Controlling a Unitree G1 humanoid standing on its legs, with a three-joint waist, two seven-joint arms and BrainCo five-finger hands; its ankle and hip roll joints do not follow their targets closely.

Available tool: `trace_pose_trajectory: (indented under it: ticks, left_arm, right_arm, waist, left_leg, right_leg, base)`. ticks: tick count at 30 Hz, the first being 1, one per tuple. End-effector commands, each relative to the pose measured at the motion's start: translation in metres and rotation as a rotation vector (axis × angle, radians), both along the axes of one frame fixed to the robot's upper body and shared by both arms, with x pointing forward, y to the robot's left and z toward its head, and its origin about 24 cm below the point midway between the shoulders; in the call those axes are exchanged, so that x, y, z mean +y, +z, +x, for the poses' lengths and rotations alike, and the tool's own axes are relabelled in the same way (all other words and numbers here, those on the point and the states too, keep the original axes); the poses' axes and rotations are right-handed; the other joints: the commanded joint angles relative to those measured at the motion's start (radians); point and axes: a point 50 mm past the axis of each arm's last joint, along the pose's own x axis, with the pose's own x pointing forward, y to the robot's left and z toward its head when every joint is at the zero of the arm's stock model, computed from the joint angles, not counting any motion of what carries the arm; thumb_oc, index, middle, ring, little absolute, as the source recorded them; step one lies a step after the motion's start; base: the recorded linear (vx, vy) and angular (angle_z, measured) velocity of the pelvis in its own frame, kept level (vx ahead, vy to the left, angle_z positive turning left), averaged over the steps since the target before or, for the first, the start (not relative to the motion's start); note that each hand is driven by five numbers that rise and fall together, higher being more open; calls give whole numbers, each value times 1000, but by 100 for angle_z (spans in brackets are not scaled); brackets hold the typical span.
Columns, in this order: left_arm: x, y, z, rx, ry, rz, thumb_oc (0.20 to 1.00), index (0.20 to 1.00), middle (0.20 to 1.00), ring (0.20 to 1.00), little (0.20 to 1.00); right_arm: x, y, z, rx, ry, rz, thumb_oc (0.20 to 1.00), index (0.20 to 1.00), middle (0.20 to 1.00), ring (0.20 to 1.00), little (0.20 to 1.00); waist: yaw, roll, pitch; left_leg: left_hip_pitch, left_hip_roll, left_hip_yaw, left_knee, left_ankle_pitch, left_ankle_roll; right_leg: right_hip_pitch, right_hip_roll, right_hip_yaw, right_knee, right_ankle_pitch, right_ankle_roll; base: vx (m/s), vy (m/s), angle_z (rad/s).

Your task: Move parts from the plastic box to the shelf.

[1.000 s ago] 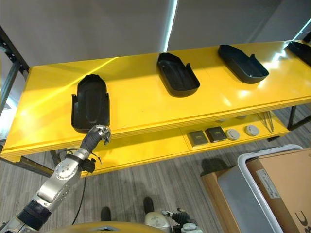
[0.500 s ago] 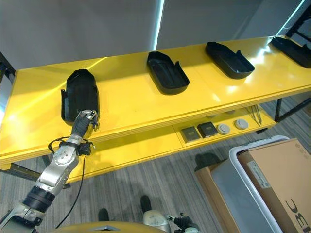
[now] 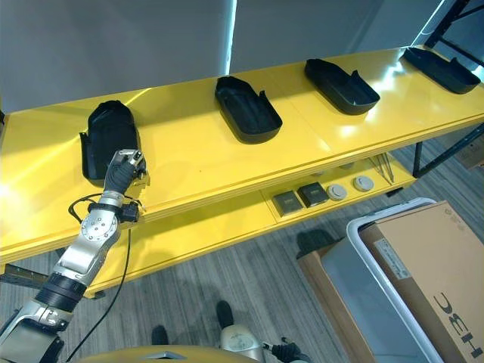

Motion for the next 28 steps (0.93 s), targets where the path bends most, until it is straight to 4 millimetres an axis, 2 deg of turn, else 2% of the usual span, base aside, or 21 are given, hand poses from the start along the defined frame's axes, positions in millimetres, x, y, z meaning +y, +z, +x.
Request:
trace_pose_trajectory:
  ticks: [1, 4, 7, 8, 9, 11, 13, 14, 17, 18, 19, 20, 21, 22, 23, 26, 27, 28]
  left_arm:
    - [10, 37, 9, -180, 63, 32, 200, 200, 200, 200, 200]
    - [9, 45, 2, -226, 40, 51, 200, 200, 200, 200, 200]
    - [4, 45, -9, -250, -1, 42, 200, 200, 200, 200, 200]
    - [1, 47, -16, -278, -29, 57, 200, 200, 200, 200, 200]
    - [-2, 46, -29, -330, -41, 144, 200, 200, 200, 200, 200]
    - [-4, 40, -33, -327, -49, 186, 206, 206, 206, 206, 206]
    - [-7, 16, -44, -276, -66, 287, 868, 868, 868, 868, 868]
    - [-6, 6, -50, -244, -78, 327, 1000, 1000, 1000, 1000, 1000]
    - [4, -39, -69, -68, -132, 466, 1000, 1000, 1000, 1000, 1000]
    - [11, -48, -76, -28, -127, 516, 1000, 1000, 1000, 1000, 1000]
    - [29, -73, -90, 70, -94, 626, 1000, 1000, 1000, 1000, 1000]
    - [29, -73, -90, 70, -94, 626, 1000, 1000, 1000, 1000, 1000]
    - [47, -96, -104, 171, -46, 710, 1000, 1000, 1000, 1000, 1000]
    - [47, -97, -104, 171, -46, 710, 1000, 1000, 1000, 1000, 1000]
    - [61, -116, -113, 267, -1, 767, 1000, 1000, 1000, 1000, 1000]
    - [84, -165, -145, 524, 92, 821, 1000, 1000, 1000, 1000, 1000]
    - [83, -165, -145, 524, 92, 821, 1000, 1000, 1000, 1000, 1000]
    - [92, -196, -175, 698, 93, 916, 1000, 1000, 1000, 1000, 1000]
  right_arm:
    - [3, -1, -4, 13, 50, -21, 1000, 1000, 1000, 1000, 1000]
    - [4, -1, -1, 4, 42, -20, 1000, 1000, 1000, 1000, 1000]
    - [7, -1, -1, 1, 34, -11, 1000, 1000, 1000, 1000, 1000]
    - [8, -1, 0, -4, 26, -8, 1000, 1000, 1000, 1000, 1000]
    - [11, -2, -1, -5, 23, 2, 1000, 1000, 1000, 1000, 1000]
    - [12, -2, -2, -3, 24, 2, 1000, 1000, 1000, 1000, 1000]
    - [13, -3, -2, -6, 17, -8, 1000, 1000, 1000, 1000, 1000]
    - [13, -3, -1, -9, 4, -14, 1000, 1000, 1000, 1000, 1000]
    - [7, -1, 3, -27, -43, -49, 1000, 1000, 1000, 1000, 1000]
    - [5, 0, 5, -36, -58, -58, 1000, 1000, 1000, 1000, 1000]
    - [2, 2, 10, -68, -82, -79, 1000, 1000, 1000, 1000, 1000]
    - [2, 2, 10, -68, -82, -79, 1000, 1000, 1000, 1000, 1000]
    - [2, 4, 15, -94, -77, -86, 1000, 1000, 1000, 1000, 1000]
    - [2, 3, 15, -94, -76, -86, 1000, 1000, 1000, 1000, 1000]
    - [3, 4, 17, -104, -63, -88, 1000, 1000, 1000, 1000, 1000]
    - [3, 5, 20, -120, -55, -96, 1000, 1000, 1000, 1000, 1000]
    - [2, 5, 20, -120, -55, -96, 1000, 1000, 1000, 1000, 1000]
    - [1, 6, 21, -124, -53, -101, 1000, 1000, 1000, 1000, 1000]
  waist:
    - [9, -8, 7]
    - [18, -5, 9]
    - [25, -5, 4]
    - [29, -5, 2]
    - [35, -10, -10]
    - [38, -12, -15]
    - [52, -16, -27]
    - [62, -17, -29]
    - [90, -15, -35]
    - [99, -14, -35]
    - [116, -13, -33]
    - [116, -13, -33]
    - [136, -11, -32]
    - [134, -11, -32]
    - [146, -12, -31]
    - [159, -10, -27]
    - [159, -10, -27]
    - [161, -9, -29]
  left_leg:
    - [11, 91, 21, -1, -18, -57]
    - [9, 88, 15, -1, -16, -57]
    - [17, 85, 9, -1, -19, -54]
    - [21, 84, 5, -1, -21, -53]
    - [32, 80, 1, -1, -29, -50]
    - [38, 79, -1, -1, -31, -49]
    - [49, 76, -10, -1, -36, -46]
    - [49, 75, -14, -1, -27, -44]
    - [57, 70, -37, -1, -27, -40]
    - [58, 69, -43, 0, -28, -39]
    - [62, 67, -58, 8, -30, -37]
    - [62, 67, -58, 8, -30, -37]
    - [61, 66, -69, 15, -29, -35]
    - [61, 66, -71, 15, -30, -35]
    - [59, 66, -78, 19, -29, -34]
    - [54, 62, -97, 20, -26, -33]
    - [54, 62, -97, 21, -26, -33]
    - [53, 59, -105, 20, -25, -32]
  right_leg:
    - [26, -64, -17, 3, -60, 79]
    - [27, -67, -22, 3, -58, 80]
    - [42, -71, -32, 3, -60, 80]
    - [46, -73, -34, 4, -61, 80]
    - [59, -75, -38, 8, -68, 80]
    - [65, -77, -39, 9, -71, 80]
    - [75, -79, -46, 21, -83, 79]
    - [75, -80, -50, 29, -83, 78]
    - [91, -84, -64, 43, -98, 77]
    - [98, -85, -71, 45, -102, 77]
    - [111, -89, -80, 49, -108, 78]
    - [112, -89, -80, 49, -109, 78]
    - [119, -91, -90, 51, -111, 77]
    - [121, -91, -92, 50, -111, 77]
    - [125, -92, -98, 51, -112, 77]
    - [139, -97, -120, 50, -115, 76]
    - [140, -97, -121, 50, -115, 76]
    - [143, -99, -129, 52, -119, 76]
  base:
    - [-64, 5, 2]
    - [-23, -2, 6]
    - [-16, -4, 4]
    - [-15, -1, 5]
    - [-14, 1, 7]
    - [2, -1, 10]
    - [-8, -11, 8]
    - [-30, -9, 12]
    - [-12, 2, 17]
    - [-1, 8, 20]
    - [-7, 6, 29]
    - [-17, 4, 31]
    - [-11, 1, 23]
    - [-15, 0, 16]
    - [-11, -1, 18]
    - [-19, 4, 23]
    - [-7, 10, 26]
    - [-4, 14, 32]
